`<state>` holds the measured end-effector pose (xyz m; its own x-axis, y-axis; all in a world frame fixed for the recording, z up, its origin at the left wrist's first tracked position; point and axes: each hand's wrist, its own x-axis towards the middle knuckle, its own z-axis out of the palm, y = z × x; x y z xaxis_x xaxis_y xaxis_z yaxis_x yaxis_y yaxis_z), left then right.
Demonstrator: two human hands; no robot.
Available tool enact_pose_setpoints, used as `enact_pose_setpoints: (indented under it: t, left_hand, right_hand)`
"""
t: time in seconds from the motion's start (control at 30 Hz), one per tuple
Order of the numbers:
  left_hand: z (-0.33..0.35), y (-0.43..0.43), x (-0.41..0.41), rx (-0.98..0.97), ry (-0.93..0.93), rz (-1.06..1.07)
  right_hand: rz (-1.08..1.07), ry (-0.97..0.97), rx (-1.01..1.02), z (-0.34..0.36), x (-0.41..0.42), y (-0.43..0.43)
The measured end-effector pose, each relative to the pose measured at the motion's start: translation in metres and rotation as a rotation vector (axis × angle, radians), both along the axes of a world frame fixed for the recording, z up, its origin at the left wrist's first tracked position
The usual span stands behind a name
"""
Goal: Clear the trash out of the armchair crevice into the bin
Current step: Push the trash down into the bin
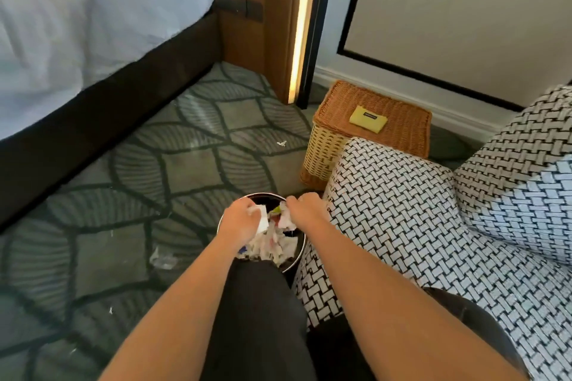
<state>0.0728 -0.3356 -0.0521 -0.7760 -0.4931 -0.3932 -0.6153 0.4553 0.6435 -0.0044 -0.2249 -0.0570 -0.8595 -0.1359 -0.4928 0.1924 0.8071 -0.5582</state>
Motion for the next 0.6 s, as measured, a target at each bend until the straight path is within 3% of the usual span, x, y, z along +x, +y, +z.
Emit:
enact_pose_setpoints:
  t: [0.17, 0.6]
  left_hand:
    - [-0.021, -0.015, 0.001, 0.101, -0.025, 0.129]
    - [0.007, 0.011, -0.017, 0.230, 0.001, 0.014]
  right_hand:
    - [-0.117, -0.175, -0.130, -0.010, 0.000, -0.020]
    - [0.075, -0.097, -0.249, 0.022, -0.021, 0.035]
